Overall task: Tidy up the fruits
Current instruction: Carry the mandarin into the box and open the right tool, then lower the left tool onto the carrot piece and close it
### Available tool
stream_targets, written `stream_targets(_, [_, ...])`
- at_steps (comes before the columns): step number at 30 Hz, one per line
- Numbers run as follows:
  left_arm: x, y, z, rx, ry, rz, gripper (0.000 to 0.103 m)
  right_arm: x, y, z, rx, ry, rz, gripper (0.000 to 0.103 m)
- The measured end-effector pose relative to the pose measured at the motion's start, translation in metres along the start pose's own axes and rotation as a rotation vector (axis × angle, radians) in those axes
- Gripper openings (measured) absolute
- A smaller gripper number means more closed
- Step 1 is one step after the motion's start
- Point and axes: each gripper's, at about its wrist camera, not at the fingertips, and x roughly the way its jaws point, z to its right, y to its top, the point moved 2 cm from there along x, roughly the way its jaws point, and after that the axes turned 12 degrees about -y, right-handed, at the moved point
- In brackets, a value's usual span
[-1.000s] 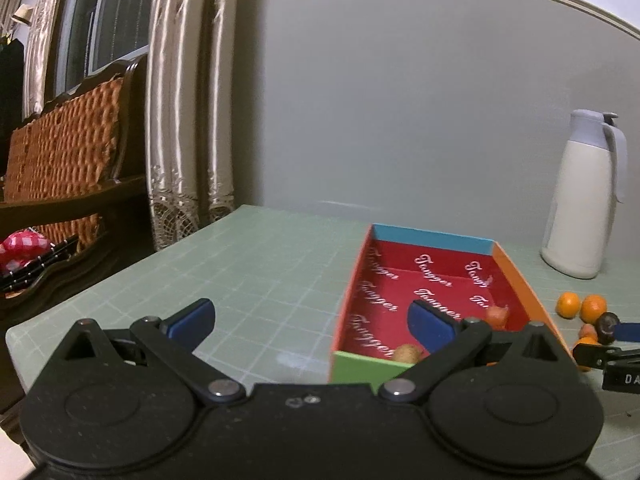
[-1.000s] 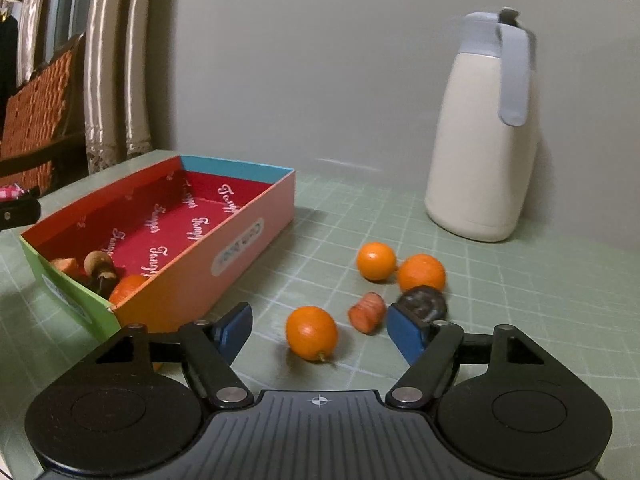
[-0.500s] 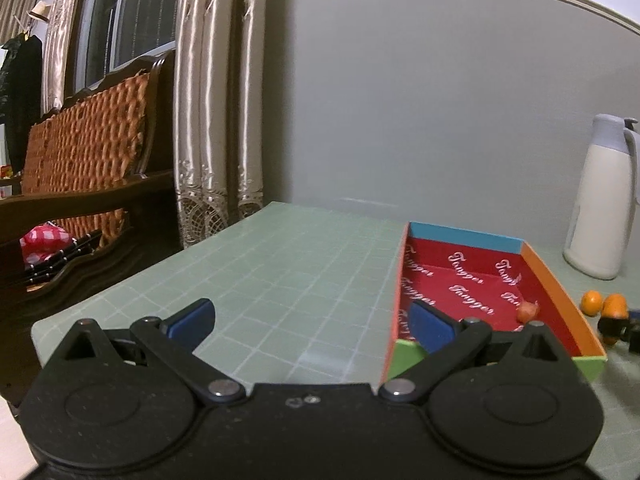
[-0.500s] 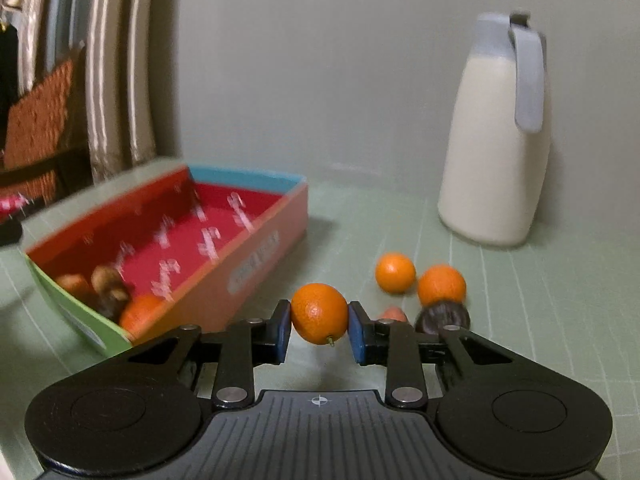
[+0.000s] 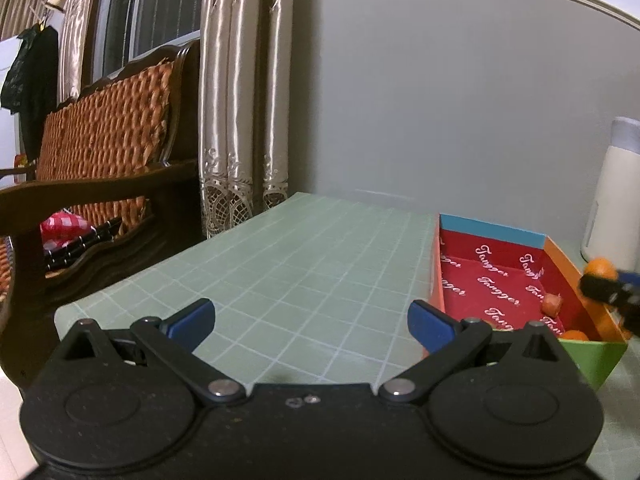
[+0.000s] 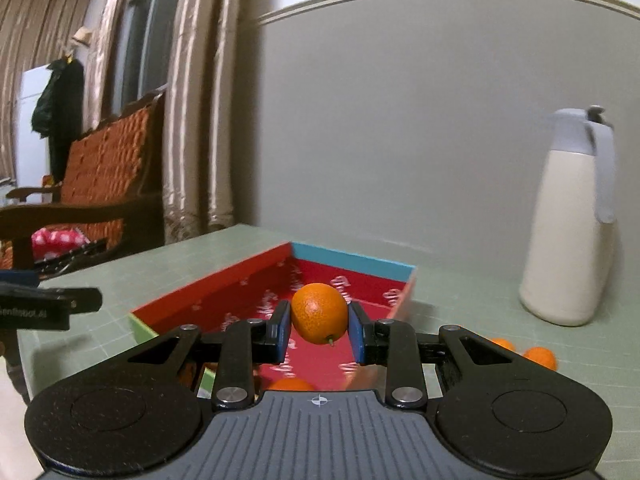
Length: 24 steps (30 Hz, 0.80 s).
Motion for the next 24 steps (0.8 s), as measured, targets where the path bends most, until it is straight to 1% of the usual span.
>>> stream_targets(2, [0.0,0.0,0.002,-0.006,-0.008,0.0,0.097,0.005,-0.003,-0.006,-0.029,-0.012,-0.018,0.031])
stream_targets(4, [-0.001,0.0,0.005,0.001,-0.012,0.0,0.097,0.004,-0.004,-0.004,-0.012,-0.019,-0.007,0.033])
stream_targets(5, [-0.001,0.0,0.006,0.005,-0.014,-0.001,0.097,0.003,-0.003,-0.002,0.005,-0.028,0.006,0.039])
stream_targets(6, [-0.001,0.0,0.007,0.007,-0.016,-0.003,0.097,0.001,-0.002,0.002,0.021,-0.036,0.021,0.05])
stream_targets(7, [-0.001,-0.001,0.008,0.007,-0.014,-0.003,0.097,0.0,-0.001,0.005,0.036,-0.042,0.033,0.056])
stream_targets(8, [-0.001,-0.001,0.008,0.005,-0.013,-0.003,0.097,-0.002,-0.001,0.009,0.051,-0.046,0.039,0.064])
stream_targets(13, [-0.001,0.0,0.007,-0.01,-0.016,-0.006,0.097,-0.007,0.001,0.028,0.101,-0.081,0.047,0.065])
stream_targets(14, [-0.001,0.0,0.008,-0.009,-0.018,-0.007,0.097,-0.008,0.001,0.032,0.11,-0.092,0.048,0.067])
stream_targets(15, [-0.001,0.0,0.009,-0.007,-0.02,-0.008,0.097,-0.01,0.0,0.035,0.116,-0.106,0.05,0.079])
stream_targets(16, [-0.001,0.0,0.009,-0.006,-0.024,-0.009,0.097,-0.012,0.0,0.039,0.12,-0.123,0.056,0.088])
stream_targets(17, [-0.001,0.0,0.01,-0.004,-0.028,-0.01,0.097,-0.017,0.0,0.043,0.126,-0.147,0.069,0.103])
stream_targets(19, [-0.001,0.0,0.012,0.001,-0.029,-0.008,0.097,-0.021,0.001,0.05,0.13,-0.165,0.08,0.103])
stream_targets(24, [0.0,0.0,0.019,0.01,-0.043,-0.01,0.097,-0.024,-0.002,0.06,0.116,-0.179,0.054,0.103])
